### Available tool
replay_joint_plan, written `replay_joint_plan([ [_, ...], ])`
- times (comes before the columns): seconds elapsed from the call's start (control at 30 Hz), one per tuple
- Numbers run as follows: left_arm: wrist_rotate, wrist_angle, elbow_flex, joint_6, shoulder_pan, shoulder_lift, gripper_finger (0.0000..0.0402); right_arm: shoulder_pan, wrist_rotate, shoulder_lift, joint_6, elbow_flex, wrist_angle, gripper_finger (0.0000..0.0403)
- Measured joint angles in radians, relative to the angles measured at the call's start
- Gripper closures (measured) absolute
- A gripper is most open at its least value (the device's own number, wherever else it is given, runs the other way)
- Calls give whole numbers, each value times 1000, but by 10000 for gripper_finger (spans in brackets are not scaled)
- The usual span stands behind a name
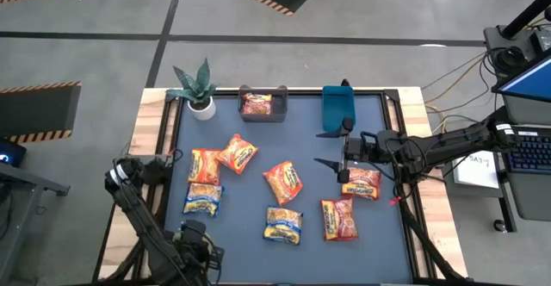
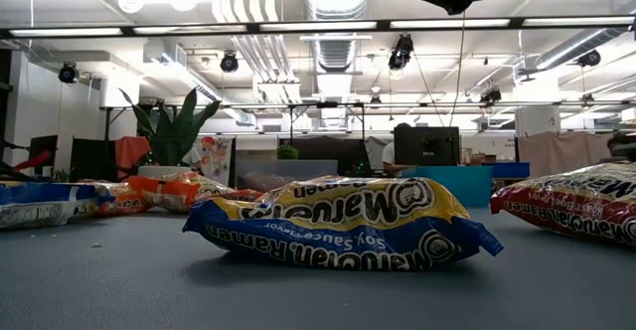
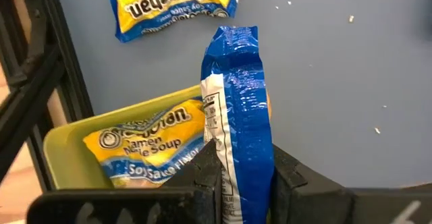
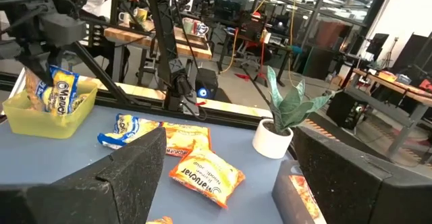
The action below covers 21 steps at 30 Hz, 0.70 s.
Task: Sort Maruchan noodles
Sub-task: Put the blue noodle pack into the yellow bin
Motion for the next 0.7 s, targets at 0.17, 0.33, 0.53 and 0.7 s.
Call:
replay_joint_plan([
  [0.17, 3, 24, 1, -3, 7, 0, 358, 0, 0, 0, 2, 0, -2, 90],
  [0.33, 2, 38, 1, -4, 7, 0, 344, 0, 0, 0, 3, -1, -3, 90],
  [0.53, 1, 46, 1, -7, 7, 0, 287, 0, 0, 0, 2, -2, -4, 90],
  [0.7, -1, 46, 1, 2, 7, 0, 242, 0, 0, 0, 1, -2, -4, 90],
])
